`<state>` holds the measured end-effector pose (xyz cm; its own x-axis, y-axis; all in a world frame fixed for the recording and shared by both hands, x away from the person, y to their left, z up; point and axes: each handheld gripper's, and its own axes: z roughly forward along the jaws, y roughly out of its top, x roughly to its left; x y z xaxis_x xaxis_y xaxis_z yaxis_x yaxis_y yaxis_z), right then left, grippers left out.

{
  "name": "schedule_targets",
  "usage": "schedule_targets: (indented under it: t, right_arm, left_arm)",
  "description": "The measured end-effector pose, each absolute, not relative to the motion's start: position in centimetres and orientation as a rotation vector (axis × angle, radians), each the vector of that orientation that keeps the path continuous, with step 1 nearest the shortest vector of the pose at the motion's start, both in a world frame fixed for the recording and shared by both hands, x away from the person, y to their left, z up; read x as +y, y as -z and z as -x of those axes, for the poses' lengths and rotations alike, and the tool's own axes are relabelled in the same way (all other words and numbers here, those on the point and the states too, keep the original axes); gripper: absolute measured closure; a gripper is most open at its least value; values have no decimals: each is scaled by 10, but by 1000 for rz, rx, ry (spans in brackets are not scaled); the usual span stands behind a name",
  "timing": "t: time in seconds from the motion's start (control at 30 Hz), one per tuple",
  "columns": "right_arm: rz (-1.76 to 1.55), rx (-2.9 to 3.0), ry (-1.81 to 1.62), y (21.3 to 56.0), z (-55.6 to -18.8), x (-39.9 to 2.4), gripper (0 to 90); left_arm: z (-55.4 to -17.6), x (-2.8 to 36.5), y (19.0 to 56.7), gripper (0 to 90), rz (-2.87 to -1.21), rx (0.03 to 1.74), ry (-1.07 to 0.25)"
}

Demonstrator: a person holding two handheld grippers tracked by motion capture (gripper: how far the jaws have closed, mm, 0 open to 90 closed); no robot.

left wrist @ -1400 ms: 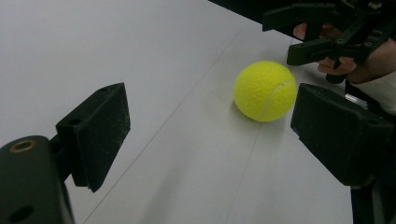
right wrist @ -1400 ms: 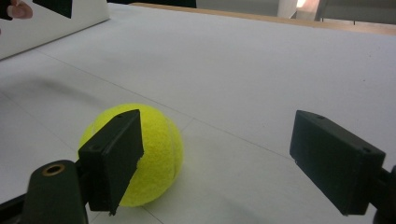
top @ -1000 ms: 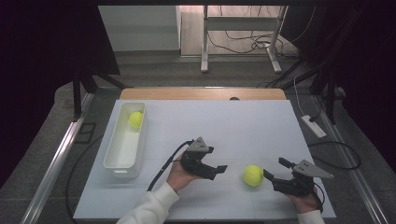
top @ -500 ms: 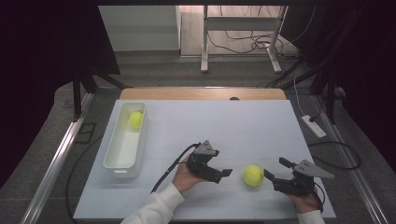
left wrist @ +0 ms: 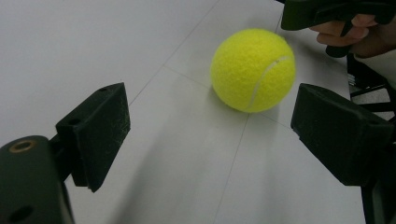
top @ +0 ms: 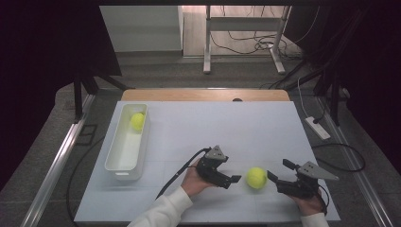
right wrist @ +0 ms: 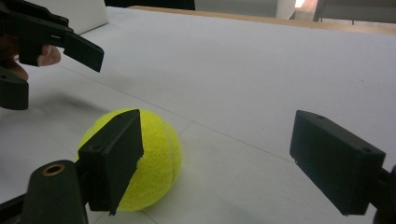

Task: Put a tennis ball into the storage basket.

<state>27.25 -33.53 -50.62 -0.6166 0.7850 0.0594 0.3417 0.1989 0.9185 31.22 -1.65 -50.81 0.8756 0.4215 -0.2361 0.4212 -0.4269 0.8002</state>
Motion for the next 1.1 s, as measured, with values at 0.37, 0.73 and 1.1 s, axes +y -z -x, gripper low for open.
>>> schedule_targets:
  t: [0.37, 0.73, 1.1]
  right_arm:
    - [-1056, 2044, -1412, 505, -273, -337, 168]
    - [-1064, 2036, -1413, 505, -273, -338, 168]
    - [-1069, 2033, -1421, 504, -273, -338, 169]
  left_arm:
    - [-312, -32, 513, 124, -2077, 587, 16]
    - [-310, -45, 515, 119, -2104, 542, 27]
    - [-310, -54, 518, 115, -2120, 533, 42]
